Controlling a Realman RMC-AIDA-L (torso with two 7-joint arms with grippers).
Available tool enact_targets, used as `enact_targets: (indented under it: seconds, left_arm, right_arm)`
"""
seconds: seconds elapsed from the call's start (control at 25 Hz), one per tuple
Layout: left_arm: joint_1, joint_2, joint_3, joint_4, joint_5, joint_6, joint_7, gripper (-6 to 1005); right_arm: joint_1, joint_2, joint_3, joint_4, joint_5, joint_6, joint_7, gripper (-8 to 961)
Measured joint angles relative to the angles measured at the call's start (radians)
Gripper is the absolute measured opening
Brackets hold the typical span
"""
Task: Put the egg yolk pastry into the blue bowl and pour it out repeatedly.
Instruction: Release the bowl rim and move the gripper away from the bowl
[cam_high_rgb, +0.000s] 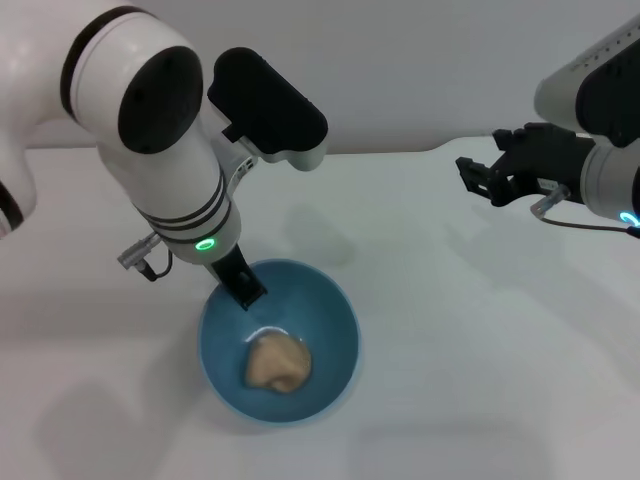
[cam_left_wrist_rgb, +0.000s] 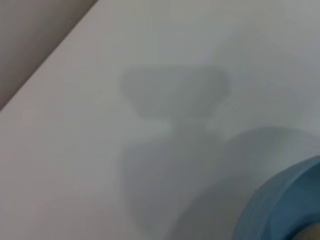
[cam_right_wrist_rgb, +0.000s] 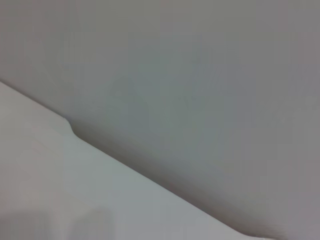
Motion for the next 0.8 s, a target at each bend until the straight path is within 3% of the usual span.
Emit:
enact_targets:
  seconds: [0.8]
  left_arm:
    - [-0.017, -0.003, 0.078, -0.003, -0.1, 0.007, 0.005, 13]
  right_arm:
    - [0.001, -0.002, 0.0, 0.005, 0.0, 0.0, -0.002, 455]
